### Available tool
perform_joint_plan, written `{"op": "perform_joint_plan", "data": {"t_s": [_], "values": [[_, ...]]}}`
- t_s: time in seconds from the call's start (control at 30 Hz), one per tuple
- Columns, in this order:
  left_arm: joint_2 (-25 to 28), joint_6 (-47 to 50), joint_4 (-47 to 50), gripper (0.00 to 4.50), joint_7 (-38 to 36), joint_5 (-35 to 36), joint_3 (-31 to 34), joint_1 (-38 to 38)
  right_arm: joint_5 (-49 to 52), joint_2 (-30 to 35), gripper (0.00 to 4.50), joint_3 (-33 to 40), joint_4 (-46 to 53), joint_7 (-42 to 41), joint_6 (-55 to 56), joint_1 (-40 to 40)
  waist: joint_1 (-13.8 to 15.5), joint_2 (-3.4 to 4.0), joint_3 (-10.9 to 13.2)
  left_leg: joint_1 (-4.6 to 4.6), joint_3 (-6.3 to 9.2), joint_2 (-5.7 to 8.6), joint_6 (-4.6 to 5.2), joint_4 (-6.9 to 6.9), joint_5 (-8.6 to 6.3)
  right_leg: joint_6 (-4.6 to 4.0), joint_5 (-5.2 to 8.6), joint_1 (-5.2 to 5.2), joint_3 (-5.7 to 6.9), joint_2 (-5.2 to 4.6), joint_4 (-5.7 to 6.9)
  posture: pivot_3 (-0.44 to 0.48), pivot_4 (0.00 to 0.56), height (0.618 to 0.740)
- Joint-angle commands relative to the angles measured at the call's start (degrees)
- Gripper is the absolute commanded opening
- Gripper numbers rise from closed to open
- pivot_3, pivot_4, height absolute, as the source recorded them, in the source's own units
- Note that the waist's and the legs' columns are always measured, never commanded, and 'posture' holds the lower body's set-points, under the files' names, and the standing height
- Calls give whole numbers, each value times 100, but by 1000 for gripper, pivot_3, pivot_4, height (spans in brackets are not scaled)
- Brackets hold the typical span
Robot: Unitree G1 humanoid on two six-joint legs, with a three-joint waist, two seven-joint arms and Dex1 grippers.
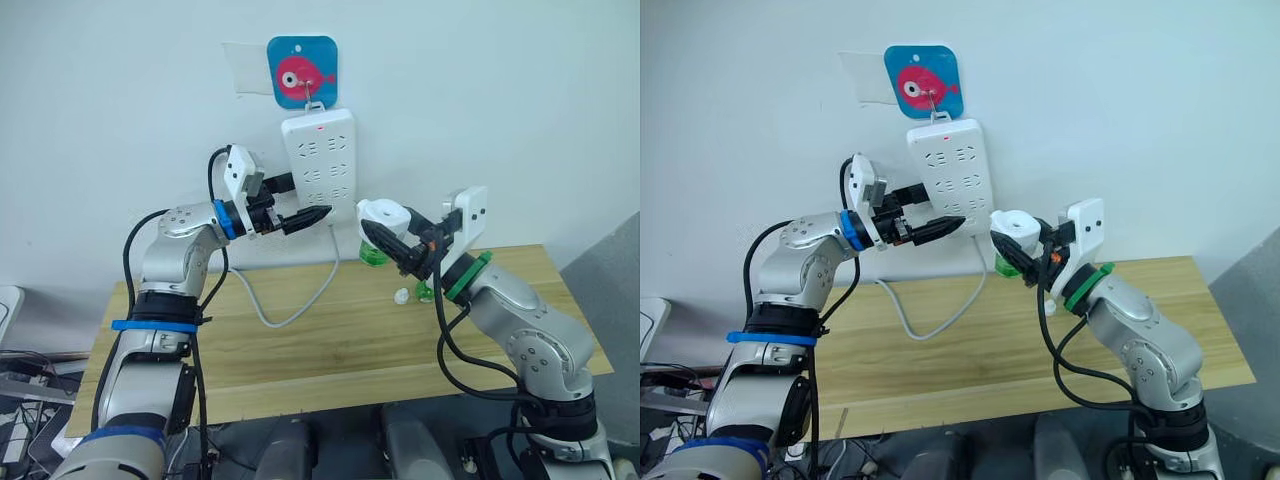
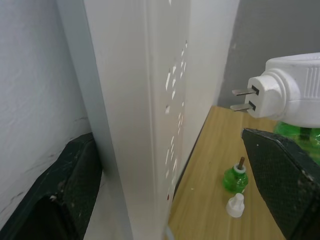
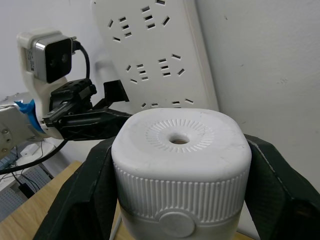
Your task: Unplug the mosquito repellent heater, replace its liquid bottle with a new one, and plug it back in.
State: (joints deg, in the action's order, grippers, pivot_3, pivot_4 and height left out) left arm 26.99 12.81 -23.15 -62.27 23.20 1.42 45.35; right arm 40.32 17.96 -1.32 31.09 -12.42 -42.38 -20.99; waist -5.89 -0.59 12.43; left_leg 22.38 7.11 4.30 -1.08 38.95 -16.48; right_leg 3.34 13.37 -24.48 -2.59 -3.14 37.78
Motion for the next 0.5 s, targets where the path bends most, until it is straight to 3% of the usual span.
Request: {"op": "perform_joint_plan", "data": {"t_s": [0.03,0.23,0.5], "values": [[9,-56,-24,3327,-195,46,61,119,-80,-41,2969,33,221,-80,187,-118,-27,0,0,0,0,0,0,0,0,0,0,0,0,0,0,-196,160,740],[-63,331,-61,1443,-172,313,265,122,-330,-7,2969,-168,268,-193,237,-176,-75,0,-1,0,0,-1,0,0,0,0,0,-4,-2,0,4,-203,160,740],[-67,907,160,1307,-165,542,336,37,-753,-208,2969,-420,73,-190,315,-378,-78,-1,-2,1,-1,0,-1,1,0,0,0,-8,-3,0,10,-203,164,740]]}}
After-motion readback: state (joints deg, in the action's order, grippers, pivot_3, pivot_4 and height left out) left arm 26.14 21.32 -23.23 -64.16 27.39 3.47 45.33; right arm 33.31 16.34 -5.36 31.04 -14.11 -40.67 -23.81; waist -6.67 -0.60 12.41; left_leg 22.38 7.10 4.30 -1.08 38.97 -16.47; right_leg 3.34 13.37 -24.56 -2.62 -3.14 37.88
